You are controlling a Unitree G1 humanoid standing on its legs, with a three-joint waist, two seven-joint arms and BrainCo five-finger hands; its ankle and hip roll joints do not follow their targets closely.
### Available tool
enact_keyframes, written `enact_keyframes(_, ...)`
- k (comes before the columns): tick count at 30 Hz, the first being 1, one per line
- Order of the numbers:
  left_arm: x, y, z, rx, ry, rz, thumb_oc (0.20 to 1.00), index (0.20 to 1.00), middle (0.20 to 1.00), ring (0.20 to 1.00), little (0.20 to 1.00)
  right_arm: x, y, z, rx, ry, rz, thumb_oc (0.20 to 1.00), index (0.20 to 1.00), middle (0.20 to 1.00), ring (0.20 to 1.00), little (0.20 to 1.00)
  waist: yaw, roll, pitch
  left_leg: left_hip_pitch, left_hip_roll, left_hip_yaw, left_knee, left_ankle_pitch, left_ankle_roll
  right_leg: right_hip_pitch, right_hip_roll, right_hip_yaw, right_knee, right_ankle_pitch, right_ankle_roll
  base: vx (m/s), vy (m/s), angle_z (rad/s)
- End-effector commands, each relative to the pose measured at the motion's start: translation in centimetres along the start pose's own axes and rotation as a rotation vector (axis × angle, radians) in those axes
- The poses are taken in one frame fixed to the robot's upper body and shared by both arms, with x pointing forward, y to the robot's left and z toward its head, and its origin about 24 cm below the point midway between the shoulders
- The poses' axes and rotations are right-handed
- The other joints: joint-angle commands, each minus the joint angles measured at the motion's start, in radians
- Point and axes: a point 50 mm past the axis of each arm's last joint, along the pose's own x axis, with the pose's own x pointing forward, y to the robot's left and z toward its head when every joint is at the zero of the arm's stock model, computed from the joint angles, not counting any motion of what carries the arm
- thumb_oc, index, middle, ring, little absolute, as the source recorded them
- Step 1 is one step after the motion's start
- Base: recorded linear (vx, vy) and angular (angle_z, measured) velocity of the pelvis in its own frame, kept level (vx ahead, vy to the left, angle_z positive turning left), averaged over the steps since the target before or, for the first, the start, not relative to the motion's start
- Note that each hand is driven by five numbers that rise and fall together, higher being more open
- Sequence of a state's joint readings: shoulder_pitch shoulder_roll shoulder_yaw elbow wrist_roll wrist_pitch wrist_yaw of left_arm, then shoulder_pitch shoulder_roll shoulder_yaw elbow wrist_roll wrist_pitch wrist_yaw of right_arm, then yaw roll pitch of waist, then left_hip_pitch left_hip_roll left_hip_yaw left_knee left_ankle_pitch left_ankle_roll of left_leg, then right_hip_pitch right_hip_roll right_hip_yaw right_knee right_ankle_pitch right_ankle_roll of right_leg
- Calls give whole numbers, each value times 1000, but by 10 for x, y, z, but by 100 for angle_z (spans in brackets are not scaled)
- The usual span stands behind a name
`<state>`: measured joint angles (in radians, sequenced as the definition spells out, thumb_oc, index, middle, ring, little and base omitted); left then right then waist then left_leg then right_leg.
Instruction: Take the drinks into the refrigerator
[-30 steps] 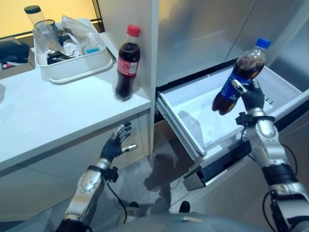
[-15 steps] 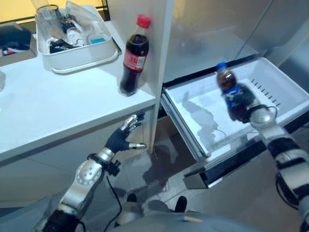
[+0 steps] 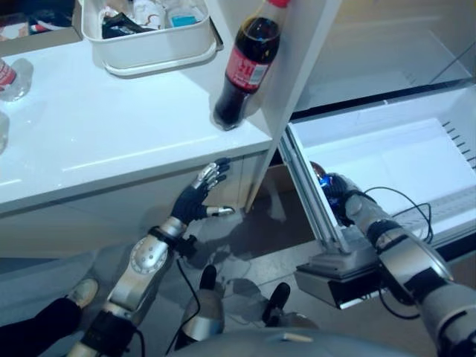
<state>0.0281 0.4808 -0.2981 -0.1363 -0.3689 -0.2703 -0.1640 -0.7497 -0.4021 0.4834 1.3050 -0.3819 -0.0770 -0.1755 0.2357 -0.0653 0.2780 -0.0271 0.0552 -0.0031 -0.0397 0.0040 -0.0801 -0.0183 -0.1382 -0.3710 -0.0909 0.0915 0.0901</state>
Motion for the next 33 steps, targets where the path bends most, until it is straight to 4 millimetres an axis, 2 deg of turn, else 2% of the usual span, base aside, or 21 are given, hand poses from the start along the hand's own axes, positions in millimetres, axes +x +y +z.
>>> enact_keyframes(1,8,-12,36,-10,-197,-34,1000,1000,1000,1000,1000,-3,35,38,-171,-138,165,200,200,200,200,200,51,33,33,-24,-85,-9,-38,1,94,-43,-1,18,116,-23,21,-25,19,6)
enact_keyframes(2,7,-11,35,-11,-191,-19,1000,1000,1000,1000,1000,-6,47,53,-164,-181,203,200,200,200,200,200,52,37,37,-28,-86,-13,-39,2,95,-47,-4,15,118,-23,20,0,0,0)
enact_keyframes(3,7,-11,35,-10,-191,-18,1000,1000,1000,1000,1000,-6,47,54,-164,-182,204,200,200,200,200,200,50,37,37,-29,-86,-14,-39,2,95,-48,-5,14,118,-24,20,0,0,0)
enact_keyframes(4,6,-9,35,-4,-188,-8,1000,1000,1000,1000,1000,-7,52,62,-142,-208,217,275,275,275,275,275,49,39,39,-29,-86,-14,-40,3,95,-51,-6,13,119,-24,20,-43,14,0)
enact_keyframes(5,5,-7,36,13,-187,-5,1000,1000,1000,1000,1000,-9,56,66,-70,-207,225,1000,1000,1000,1000,1000,48,44,44,-31,-88,-17,-40,4,95,-52,-9,13,120,-23,19,-61,20,0)
enact_keyframes(7,5,-7,37,26,-190,-5,1000,1000,1000,1000,1000,-9,57,69,-48,-214,221,1000,1000,1000,1000,1000,47,46,47,-31,-89,-18,-41,5,96,-52,-11,12,120,-23,19,-42,17,2)
enact_keyframes(8,5,-6,38,74,-183,-10,1000,1000,1000,1000,1000,-6,45,68,93,-192,166,1000,1000,1000,1000,1000,42,51,47,-24,-89,-19,-44,5,96,-49,-14,12,121,-23,20,0,0,0)
enact_keyframes(10,5,-3,40,140,-182,-18,1000,1000,1000,1000,1000,-4,34,65,224,-184,119,1000,1000,1000,1000,1000,29,51,44,-17,-89,-16,-45,2,96,-48,-17,15,122,-20,22,-13,19,0)
enact_keyframes(11,5,-3,40,140,-182,-18,1000,1000,1000,1000,1000,-4,34,65,226,-184,119,1000,1000,1000,1000,1000,30,51,44,-18,-90,-16,-45,2,96,-49,-17,15,122,-20,22,-5,41,0)
enact_keyframes(12,5,-2,35,145,-161,-11,1000,1000,1000,1000,1000,-5,29,59,431,-163,58,1000,1000,1000,1000,1000,17,51,40,0,-90,-7,-44,-11,98,-42,-16,24,128,-24,23,0,0,0)
enact_keyframes(13,5,-3,35,145,-162,-12,1000,1000,1000,1000,1000,-5,29,58,432,-163,57,1000,1000,1000,1000,1000,17,50,38,-5,-92,-8,-46,-4,99,-46,-18,24,125,-19,23,-6,33,2)
enact_keyframes(15,3,-1,31,152,-141,-10,1000,1000,1000,1000,1000,-4,10,54,572,-187,-22,1000,1000,1000,1000,1000,3,44,32,9,-92,3,-46,-11,101,-42,-16,34,127,-19,24,-1,16,-4)
enact_keyframes(16,-2,4,26,154,-113,9,1000,1000,1000,1000,1000,-12,-17,40,700,-256,-139,1000,1000,1000,1000,1000,-23,32,26,29,-88,18,-43,-25,101,-35,-11,51,132,-23,25,0,10,-6)
enact_keyframes(17,-2,3,26,153,-113,7,1000,1000,1000,1000,1000,-12,-17,39,700,-253,-139,1000,1000,1000,1000,1000,-22,31,22,25,-90,18,-45,-18,102,-39,-13,51,130,-17,25,19,-10,-6)
enact_keyframes(18,-6,5,21,158,-85,7,1000,1000,1000,1000,1000,-24,-42,25,779,-318,-260,1000,1000,1000,1000,1000,-44,21,19,42,-85,30,-43,-32,103,-30,-7,62,135,-24,25,-6,-15,-12)
enact_keyframes(21,-8,5,15,131,-58,3,1000,1000,1000,1000,1000,-36,-56,5,827,-338,-346,1000,1000,1000,1000,1000,-67,10,6,48,-87,37,-45,-31,105,-31,-6,68,131,-20,26,5,-18,-19)
enact_keyframes(23,-12,6,11,110,-37,-3,1000,1000,1000,1000,1000,-65,-90,-17,881,-425,-516,1000,1000,1000,1000,1000,-92,1,-5,69,-82,50,-43,-49,107,-17,3,83,133,-31,26,31,-36,-7)
enact_keyframes(26,-13,6,7,99,-14,-10,1000,1000,1000,1000,1000,-80,-100,-32,923,-439,-603,1000,1000,1000,1000,1000,-107,-4,-16,74,-83,55,-45,-47,109,-16,4,88,130,-27,25,32,-29,-21)
enact_keyframes(27,-14,7,4,92,-3,-8,1000,1000,1000,1000,1000,-99,-114,-38,964,-509,-693,1000,1000,1000,1000,1000,-129,-8,-23,85,-81,64,-46,-54,111,-13,10,98,130,-31,24,40,-26,-23)
enact_keyframes(29,-15,7,3,104,6,-17,1000,1000,1000,1000,1000,-114,-124,-47,990,-541,-767,1000,1000,1000,1000,1000,-145,-8,-34,94,-79,72,-47,-60,111,-10,15,106,129,-35,24,51,-21,-22)
enact_keyframes(33,-13,8,4,104,2,-22,1000,1000,1000,1000,1000,-134,-138,-59,1009,-574,-881,1000,1000,1000,1000,1000,-166,-8,-47,108,-76,85,-47,-69,109,-4,25,122,126,-38,24,34,-10,-19)
